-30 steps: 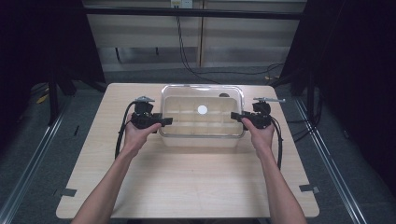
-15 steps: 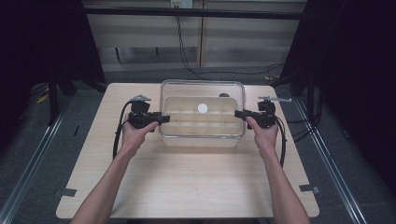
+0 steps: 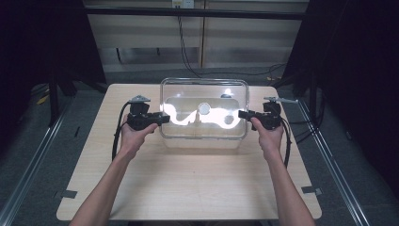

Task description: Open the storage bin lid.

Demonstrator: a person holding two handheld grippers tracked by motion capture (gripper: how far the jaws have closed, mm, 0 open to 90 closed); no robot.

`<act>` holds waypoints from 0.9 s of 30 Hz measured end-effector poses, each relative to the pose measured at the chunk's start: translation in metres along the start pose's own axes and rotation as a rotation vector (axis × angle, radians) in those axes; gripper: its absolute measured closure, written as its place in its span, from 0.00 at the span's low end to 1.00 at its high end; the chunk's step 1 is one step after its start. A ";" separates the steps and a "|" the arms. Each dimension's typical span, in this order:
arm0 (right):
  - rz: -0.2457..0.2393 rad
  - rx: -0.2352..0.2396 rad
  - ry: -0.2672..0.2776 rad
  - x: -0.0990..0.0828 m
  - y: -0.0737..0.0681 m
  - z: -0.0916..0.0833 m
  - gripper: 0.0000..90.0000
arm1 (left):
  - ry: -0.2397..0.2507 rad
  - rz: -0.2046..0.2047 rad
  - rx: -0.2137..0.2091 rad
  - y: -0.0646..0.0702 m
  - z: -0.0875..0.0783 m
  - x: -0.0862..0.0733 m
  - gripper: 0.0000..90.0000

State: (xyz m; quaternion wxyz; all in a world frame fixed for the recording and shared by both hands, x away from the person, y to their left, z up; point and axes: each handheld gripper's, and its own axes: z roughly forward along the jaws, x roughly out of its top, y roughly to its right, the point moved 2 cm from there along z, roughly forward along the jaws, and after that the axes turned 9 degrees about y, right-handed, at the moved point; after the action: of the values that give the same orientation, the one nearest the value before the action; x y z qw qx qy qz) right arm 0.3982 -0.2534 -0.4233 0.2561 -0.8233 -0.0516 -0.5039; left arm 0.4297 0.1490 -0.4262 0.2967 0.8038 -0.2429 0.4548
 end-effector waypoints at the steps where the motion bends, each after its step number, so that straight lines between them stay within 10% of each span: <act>1: 0.002 0.004 0.004 0.000 0.000 -0.001 0.70 | 0.000 0.004 0.000 0.000 -0.001 0.000 0.66; 27: 0.000 0.048 0.047 0.006 -0.012 -0.017 0.77 | 0.032 0.004 -0.011 0.001 -0.018 0.002 0.74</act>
State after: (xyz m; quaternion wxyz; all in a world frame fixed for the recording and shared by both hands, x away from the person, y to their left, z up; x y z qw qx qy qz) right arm 0.3834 -0.2520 -0.4081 0.2769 -0.8050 -0.0576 -0.5215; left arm 0.4191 0.1612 -0.4170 0.3039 0.7943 -0.2422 0.4669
